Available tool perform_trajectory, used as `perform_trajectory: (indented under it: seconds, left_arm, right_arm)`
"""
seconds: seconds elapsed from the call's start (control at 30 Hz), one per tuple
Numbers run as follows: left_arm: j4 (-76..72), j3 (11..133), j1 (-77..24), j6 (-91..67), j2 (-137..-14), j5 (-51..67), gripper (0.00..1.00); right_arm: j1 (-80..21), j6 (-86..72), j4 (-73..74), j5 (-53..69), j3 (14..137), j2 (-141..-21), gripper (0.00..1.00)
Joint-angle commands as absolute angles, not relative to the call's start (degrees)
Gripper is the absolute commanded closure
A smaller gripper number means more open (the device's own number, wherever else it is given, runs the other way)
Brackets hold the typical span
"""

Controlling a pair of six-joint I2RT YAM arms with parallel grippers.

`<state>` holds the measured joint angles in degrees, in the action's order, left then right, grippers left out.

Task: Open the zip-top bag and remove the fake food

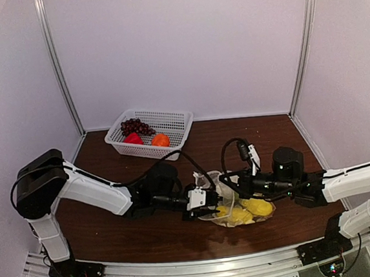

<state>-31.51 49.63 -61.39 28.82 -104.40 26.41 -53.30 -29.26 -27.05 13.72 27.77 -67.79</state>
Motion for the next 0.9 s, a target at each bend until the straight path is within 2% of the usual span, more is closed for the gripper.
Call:
perform_trajectory:
  seconds: [0.0,0.1,0.43,0.53,0.67,0.87]
  left_arm:
    - [-30.04,52.91,-61.61,34.20,-108.84,26.03,0.66]
    - [-29.54,54.46,-61.65,35.22,-111.35,26.01,0.62]
    - [-22.85,60.02,-62.18,38.31,-118.44,26.51,0.30]
    - [-20.47,62.27,-62.22,37.96,-120.47,27.11,0.25]
    - [-21.39,62.70,-62.23,36.97,-122.20,27.32,0.26]
    - [-22.53,63.18,-62.23,35.13,-123.96,27.59,0.43]
  right_arm:
    - [-53.61,-32.23,-30.85,13.94,25.75,-68.23,1.00]
    - [-53.69,-32.70,-31.19,13.80,25.45,-67.99,1.00]
    - [-53.69,-33.56,-32.40,13.39,24.44,-68.57,1.00]
    - [-53.70,-33.85,-33.07,12.93,23.89,-68.96,1.00]
    - [-53.66,-33.98,-33.39,11.87,22.70,-69.04,1.00]
    - [-53.70,-33.90,-32.67,10.06,21.22,-68.01,1.00]
